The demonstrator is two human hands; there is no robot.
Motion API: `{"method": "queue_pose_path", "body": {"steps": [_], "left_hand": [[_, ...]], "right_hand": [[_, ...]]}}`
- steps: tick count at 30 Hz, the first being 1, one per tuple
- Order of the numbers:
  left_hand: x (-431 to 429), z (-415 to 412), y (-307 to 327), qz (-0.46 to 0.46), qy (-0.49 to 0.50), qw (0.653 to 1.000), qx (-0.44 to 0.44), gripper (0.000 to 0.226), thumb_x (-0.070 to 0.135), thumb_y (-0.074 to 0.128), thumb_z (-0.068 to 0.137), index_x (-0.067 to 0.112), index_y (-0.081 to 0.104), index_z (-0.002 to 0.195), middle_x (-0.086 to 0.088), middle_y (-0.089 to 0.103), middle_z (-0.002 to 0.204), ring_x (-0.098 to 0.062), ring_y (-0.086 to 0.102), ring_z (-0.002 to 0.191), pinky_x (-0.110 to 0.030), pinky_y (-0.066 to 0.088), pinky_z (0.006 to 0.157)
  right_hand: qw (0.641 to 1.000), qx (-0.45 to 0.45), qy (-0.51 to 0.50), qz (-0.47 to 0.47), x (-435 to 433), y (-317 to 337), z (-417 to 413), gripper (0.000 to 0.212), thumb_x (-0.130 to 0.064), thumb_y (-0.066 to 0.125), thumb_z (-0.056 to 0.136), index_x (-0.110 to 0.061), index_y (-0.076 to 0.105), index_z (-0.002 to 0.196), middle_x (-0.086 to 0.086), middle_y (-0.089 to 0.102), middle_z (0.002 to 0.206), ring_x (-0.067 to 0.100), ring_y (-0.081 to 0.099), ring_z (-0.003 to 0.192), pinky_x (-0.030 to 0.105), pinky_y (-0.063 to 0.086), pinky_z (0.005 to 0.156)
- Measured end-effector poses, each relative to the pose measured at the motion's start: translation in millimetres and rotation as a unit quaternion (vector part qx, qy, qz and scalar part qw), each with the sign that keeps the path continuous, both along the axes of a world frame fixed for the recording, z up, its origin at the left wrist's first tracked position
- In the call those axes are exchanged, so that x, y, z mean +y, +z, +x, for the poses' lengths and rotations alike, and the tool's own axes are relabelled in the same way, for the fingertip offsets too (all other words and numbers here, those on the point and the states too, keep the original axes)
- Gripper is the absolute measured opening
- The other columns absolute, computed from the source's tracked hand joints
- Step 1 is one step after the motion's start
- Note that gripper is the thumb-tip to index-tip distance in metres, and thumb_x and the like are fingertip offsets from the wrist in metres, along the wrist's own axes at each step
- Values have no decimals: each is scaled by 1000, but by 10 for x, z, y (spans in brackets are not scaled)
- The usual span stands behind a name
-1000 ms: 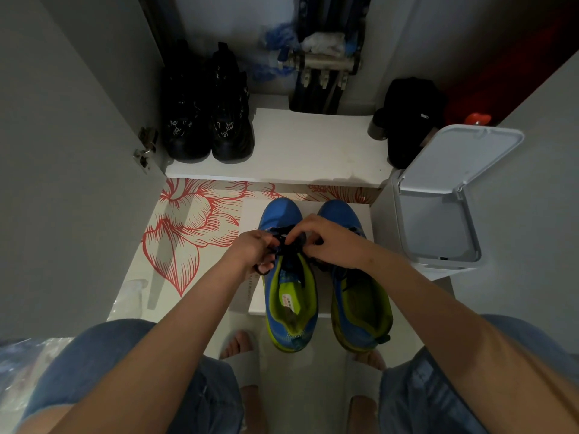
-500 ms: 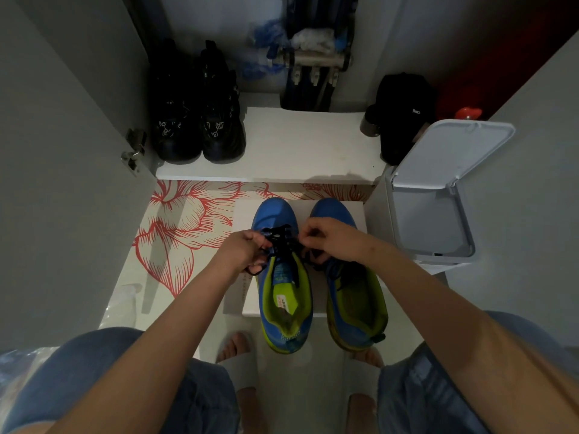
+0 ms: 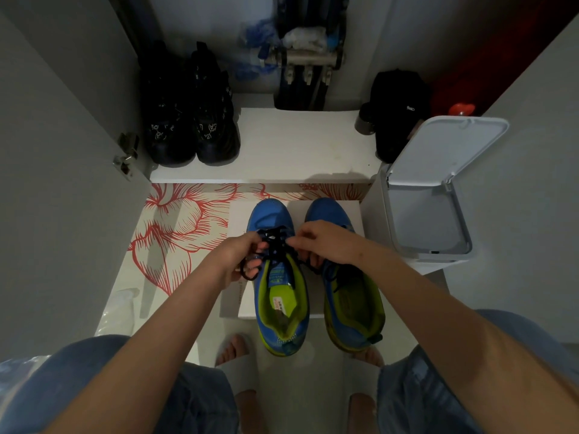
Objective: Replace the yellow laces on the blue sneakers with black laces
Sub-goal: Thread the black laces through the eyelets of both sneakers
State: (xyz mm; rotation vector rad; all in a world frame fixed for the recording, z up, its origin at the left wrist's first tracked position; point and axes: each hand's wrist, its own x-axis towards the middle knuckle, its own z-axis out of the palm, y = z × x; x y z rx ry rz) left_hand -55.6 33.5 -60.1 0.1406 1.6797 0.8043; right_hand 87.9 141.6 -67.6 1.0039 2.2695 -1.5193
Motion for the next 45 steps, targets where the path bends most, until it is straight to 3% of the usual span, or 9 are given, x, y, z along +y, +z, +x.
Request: {"method": "queue_pose_path", "body": {"steps": [3,7,14,19,25,28,36,42,45], "left_hand": [[-19,-5,-28,18,-55,997,56,26,37,60,90,16,63,76,-1,48,60,-9,40,49,-12,37,38],[-34,32,-64,53,-46,992,103,19,22,60,92,17,62,73,-6,48,62,-12,42,51,-12,39,38],[-35,69,-41,56,73,995,25,28,12,33,103,8,43,76,-10,48,67,-17,43,51,-16,43,33],[-10,64,-47,36,96,995,2,38,9,22,103,4,45,72,-13,48,67,-15,46,37,-13,36,31],[17,43,27,25,-11,998,54,30,35,47,97,14,46,75,-4,50,70,-11,45,51,-14,39,39],[-39,28,-54,75,-62,989,114,22,24,63,89,14,52,74,-4,49,63,-4,45,41,-12,40,37],[-20,-15,21,45,-79,995,48,19,33,65,87,15,61,86,-1,49,66,-8,46,57,-12,47,45],[3,64,-2,52,-53,989,126,23,33,63,88,20,61,70,-3,58,73,-10,50,56,-16,44,46],[38,94,80,50,7,997,57,25,32,56,93,20,60,71,-2,54,69,-9,45,59,-13,42,40]], "right_hand": [[1000,2,-5,4,-13,-57,-10,15,-26,59,92,-13,51,91,15,65,88,16,59,65,34,51,71],[1000,4,14,4,6,-49,-13,12,-10,62,88,-10,56,98,7,63,87,15,60,73,32,52,76],[999,-27,45,-5,8,14,-27,22,3,50,88,-7,60,105,-4,57,85,13,57,83,21,48,72],[1000,-16,0,-9,-10,9,-49,23,2,38,93,-9,57,99,9,62,96,31,65,93,38,54,81],[999,-21,-11,28,-20,-14,-69,19,-4,39,95,-13,55,98,14,63,105,31,63,94,43,53,85],[1000,-25,-9,16,-23,-4,-77,22,0,38,94,-9,56,102,17,64,103,31,64,92,42,53,83],[999,-17,4,34,-23,-7,-87,23,1,39,93,-14,54,102,9,61,91,24,61,81,38,52,78],[998,-21,23,53,-29,23,-100,26,0,38,94,-9,57,108,5,59,93,19,59,85,32,50,77],[998,-18,27,53,-16,19,-96,26,0,39,94,-10,57,109,5,60,93,21,61,86,33,51,79]]}}
